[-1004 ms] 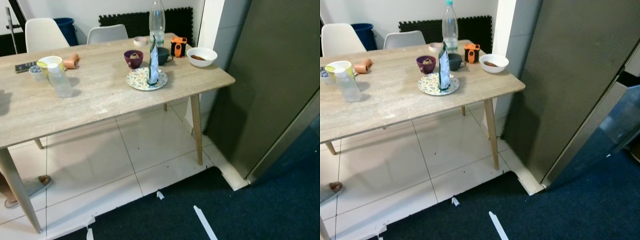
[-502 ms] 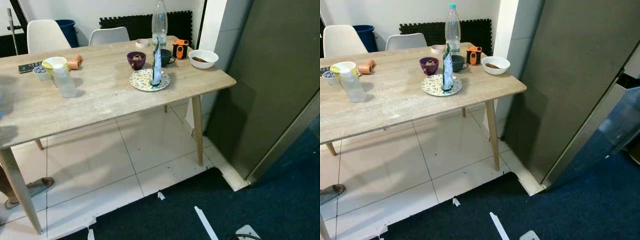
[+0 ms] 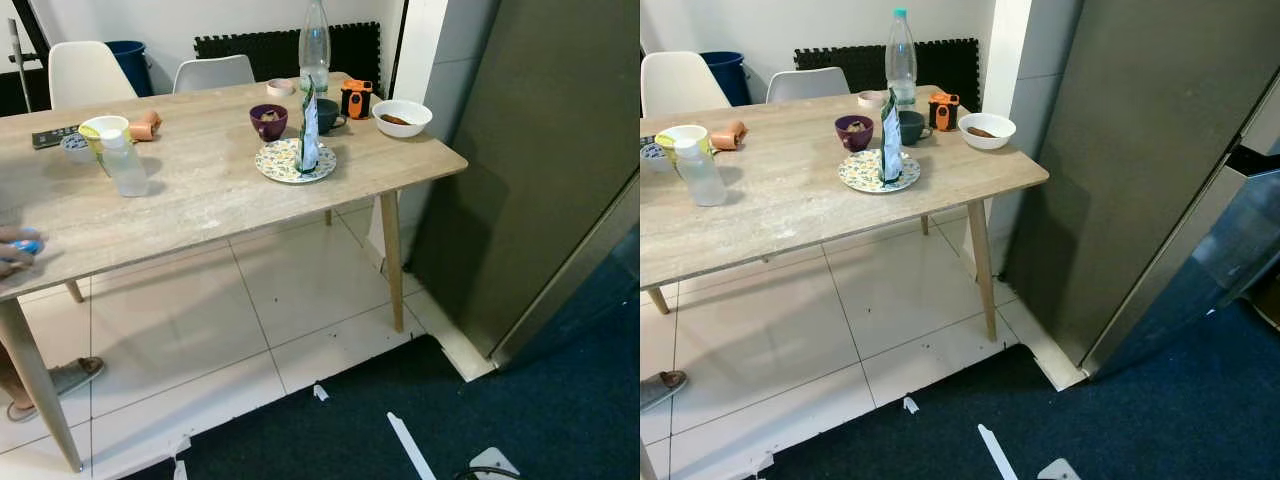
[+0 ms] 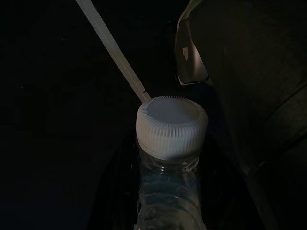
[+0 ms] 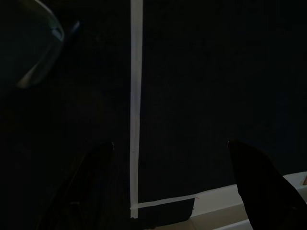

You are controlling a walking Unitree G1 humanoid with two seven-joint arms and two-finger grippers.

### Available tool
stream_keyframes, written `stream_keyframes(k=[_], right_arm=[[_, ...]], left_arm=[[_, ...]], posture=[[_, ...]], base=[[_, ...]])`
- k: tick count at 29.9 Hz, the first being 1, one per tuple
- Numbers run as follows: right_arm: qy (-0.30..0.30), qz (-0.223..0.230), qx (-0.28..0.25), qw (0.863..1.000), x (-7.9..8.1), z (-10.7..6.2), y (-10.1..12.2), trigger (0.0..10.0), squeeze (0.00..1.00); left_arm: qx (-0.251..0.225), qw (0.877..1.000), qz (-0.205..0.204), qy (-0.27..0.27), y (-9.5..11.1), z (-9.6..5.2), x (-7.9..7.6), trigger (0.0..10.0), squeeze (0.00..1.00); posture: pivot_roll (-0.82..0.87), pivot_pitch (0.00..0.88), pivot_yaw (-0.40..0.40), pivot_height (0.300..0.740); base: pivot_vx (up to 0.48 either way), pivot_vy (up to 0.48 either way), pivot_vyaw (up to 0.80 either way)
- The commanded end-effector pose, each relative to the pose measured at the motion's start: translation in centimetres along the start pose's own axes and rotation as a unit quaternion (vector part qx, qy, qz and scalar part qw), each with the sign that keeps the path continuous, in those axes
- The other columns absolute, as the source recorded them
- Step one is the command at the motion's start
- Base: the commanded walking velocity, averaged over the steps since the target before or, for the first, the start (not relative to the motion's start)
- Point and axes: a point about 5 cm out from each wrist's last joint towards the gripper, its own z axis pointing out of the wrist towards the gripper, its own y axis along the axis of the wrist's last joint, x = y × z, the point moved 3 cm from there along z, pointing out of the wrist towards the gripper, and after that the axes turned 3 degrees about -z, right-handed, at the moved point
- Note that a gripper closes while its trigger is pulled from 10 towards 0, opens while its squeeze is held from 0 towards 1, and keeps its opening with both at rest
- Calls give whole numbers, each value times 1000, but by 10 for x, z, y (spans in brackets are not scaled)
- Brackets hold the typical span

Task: Restocking fridge

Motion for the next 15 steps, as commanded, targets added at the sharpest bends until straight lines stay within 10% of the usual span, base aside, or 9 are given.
stream_keyframes(k=[1,15], right_arm=[[-2,9,8,1000,-1,0,-5,10000,0],[-1,22,10,1000,5,0,-4,10000,0]], left_arm=[[-108,994,2,-29,70,1,-24,10000,0],[-103,994,20,-24,68,1,-18,10000,0]], posture=[[-48,0,-54,740],[-33,0,-42,740]], base=[[0,0,0],[0,0,0]])
